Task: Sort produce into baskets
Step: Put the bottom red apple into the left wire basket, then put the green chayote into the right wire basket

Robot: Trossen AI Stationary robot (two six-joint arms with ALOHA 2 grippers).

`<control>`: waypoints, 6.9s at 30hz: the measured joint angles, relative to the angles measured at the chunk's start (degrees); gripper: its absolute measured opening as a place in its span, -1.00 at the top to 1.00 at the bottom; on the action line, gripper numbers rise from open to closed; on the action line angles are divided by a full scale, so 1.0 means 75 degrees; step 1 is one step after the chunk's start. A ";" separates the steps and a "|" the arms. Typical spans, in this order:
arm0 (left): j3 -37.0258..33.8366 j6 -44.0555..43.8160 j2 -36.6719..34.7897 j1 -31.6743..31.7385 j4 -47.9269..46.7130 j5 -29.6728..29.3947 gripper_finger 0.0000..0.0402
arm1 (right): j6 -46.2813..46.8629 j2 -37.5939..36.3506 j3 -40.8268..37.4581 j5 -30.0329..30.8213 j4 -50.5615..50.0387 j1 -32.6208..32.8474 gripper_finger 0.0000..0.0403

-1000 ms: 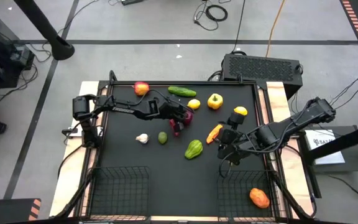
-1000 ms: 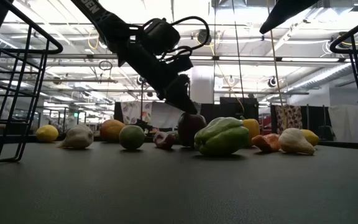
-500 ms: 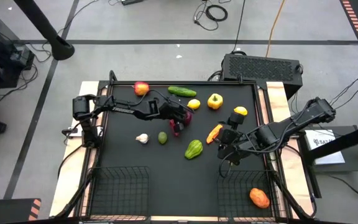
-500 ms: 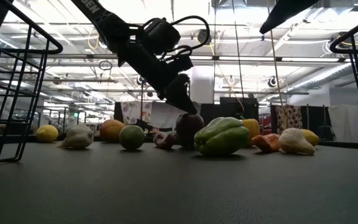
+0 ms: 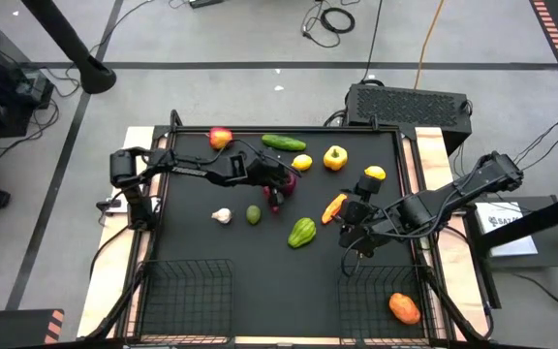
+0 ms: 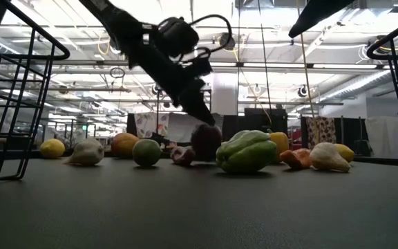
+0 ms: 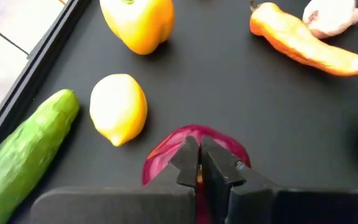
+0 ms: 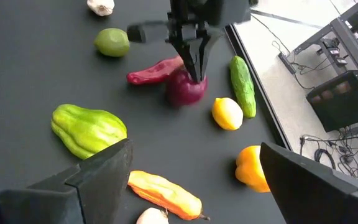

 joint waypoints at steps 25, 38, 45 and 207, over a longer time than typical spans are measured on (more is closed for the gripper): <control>0.1392 -0.4263 -0.5135 -0.5359 -0.6364 -0.1584 0.99 | -0.0186 0.0003 0.0003 -0.0028 0.0376 0.0087 -0.69; 0.1386 -0.8403 -0.3715 -0.9010 -0.7173 -0.3806 0.99 | -0.1182 0.0003 0.0003 -0.0029 0.1524 0.0085 -0.69; 0.1386 -1.0080 -0.2706 -0.9857 -0.7647 -0.4186 0.99 | -0.1383 0.0003 0.0003 -0.0031 0.1759 0.0032 -0.69; 0.1885 -0.4321 -0.2775 -0.6612 -0.7823 -0.7112 0.24 | -0.4944 0.5718 0.2246 -0.5538 0.0431 -0.2597 -0.87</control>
